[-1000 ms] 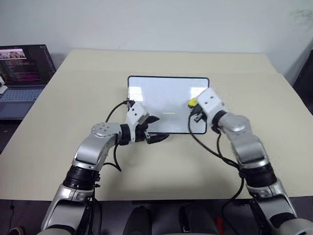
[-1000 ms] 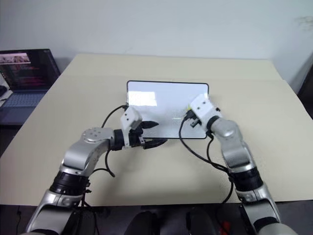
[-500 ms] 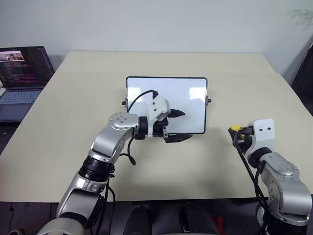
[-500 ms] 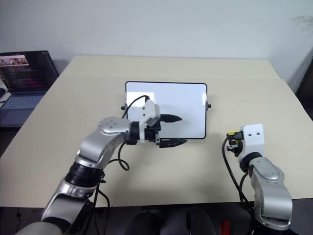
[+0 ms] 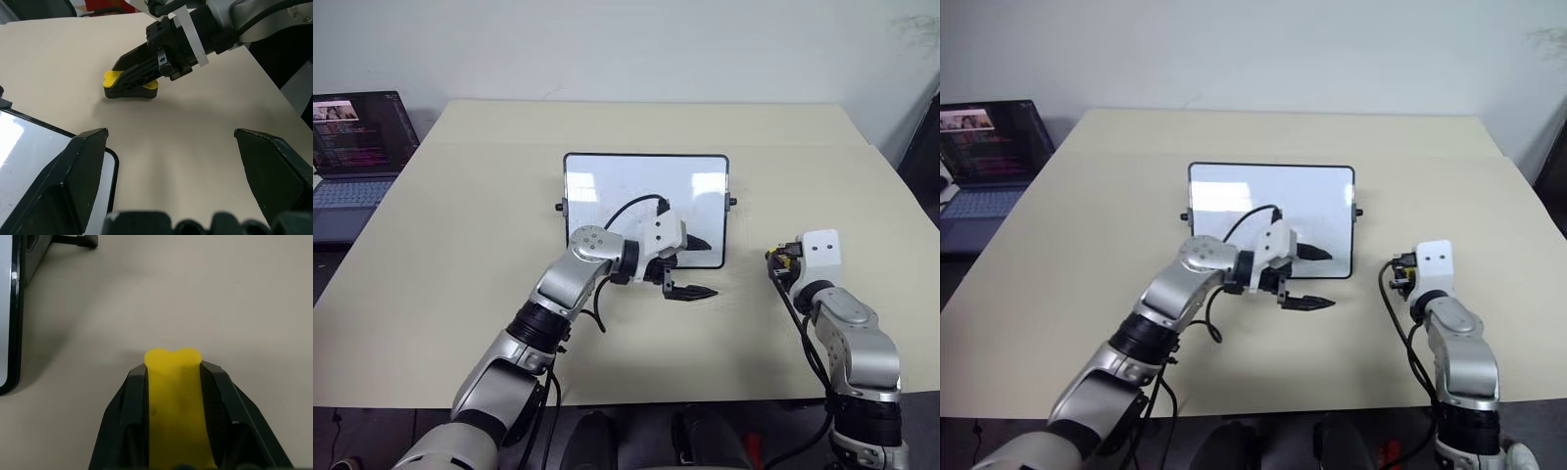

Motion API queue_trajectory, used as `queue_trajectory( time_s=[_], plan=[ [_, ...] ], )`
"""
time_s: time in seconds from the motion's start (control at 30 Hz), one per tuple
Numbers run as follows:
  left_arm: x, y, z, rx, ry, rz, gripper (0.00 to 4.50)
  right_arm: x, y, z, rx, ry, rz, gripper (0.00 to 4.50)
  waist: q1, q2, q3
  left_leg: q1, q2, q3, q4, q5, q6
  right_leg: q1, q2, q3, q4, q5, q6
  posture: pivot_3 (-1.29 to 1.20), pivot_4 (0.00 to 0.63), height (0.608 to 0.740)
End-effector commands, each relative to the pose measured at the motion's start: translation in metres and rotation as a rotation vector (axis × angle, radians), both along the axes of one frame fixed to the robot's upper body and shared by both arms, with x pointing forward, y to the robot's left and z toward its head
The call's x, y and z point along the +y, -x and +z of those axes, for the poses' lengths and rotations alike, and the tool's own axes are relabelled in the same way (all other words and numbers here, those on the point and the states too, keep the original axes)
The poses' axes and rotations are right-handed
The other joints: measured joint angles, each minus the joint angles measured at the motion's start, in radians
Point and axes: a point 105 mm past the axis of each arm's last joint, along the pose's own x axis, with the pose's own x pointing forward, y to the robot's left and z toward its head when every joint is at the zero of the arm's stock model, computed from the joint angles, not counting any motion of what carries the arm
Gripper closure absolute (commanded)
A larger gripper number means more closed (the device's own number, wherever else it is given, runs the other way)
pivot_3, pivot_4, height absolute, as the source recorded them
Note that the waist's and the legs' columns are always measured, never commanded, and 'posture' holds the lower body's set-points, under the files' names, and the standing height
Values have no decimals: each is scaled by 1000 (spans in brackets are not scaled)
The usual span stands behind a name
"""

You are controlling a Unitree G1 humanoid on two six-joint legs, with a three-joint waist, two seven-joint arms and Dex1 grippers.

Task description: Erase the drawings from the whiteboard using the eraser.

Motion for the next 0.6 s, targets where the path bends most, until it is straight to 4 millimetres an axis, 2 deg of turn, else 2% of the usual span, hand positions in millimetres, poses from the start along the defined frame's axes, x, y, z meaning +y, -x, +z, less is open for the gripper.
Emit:
queue_trajectory(
  time_s=[0.03,0.13,0.3,0.33,0.43,0.6],
  plan=[
    [0,-5,11,-51,19,20,0,-2,-2,11,-41,12,10,3040,0,0,0,0,0,0,0,0,0,0,0,0,0,0,0,0,150,740],
    [1,-4,11,-47,20,20,0,-2,-1,11,-36,10,14,2155,0,0,0,0,0,0,0,0,0,0,0,0,0,0,0,0,150,740],
    [1,-3,7,-41,3,26,0,0,0,9,-22,6,31,300,0,0,0,0,0,0,0,0,0,0,1,0,1,0,0,0,150,740],
    [1,-3,6,-42,-1,30,0,0,0,9,-21,6,30,42,0,0,0,0,0,0,0,0,0,0,1,0,0,0,0,0,150,740],
    [2,-6,6,-56,-16,44,0,1,0,13,-32,0,35,42,0,0,0,0,0,0,0,0,0,0,1,0,0,0,0,0,150,740],
    [1,-6,9,-79,-12,59,0,5,8,40,-130,-47,69,42,0,0,0,0,0,0,0,0,0,0,1,0,0,0,0,0,150,740]
  ],
)
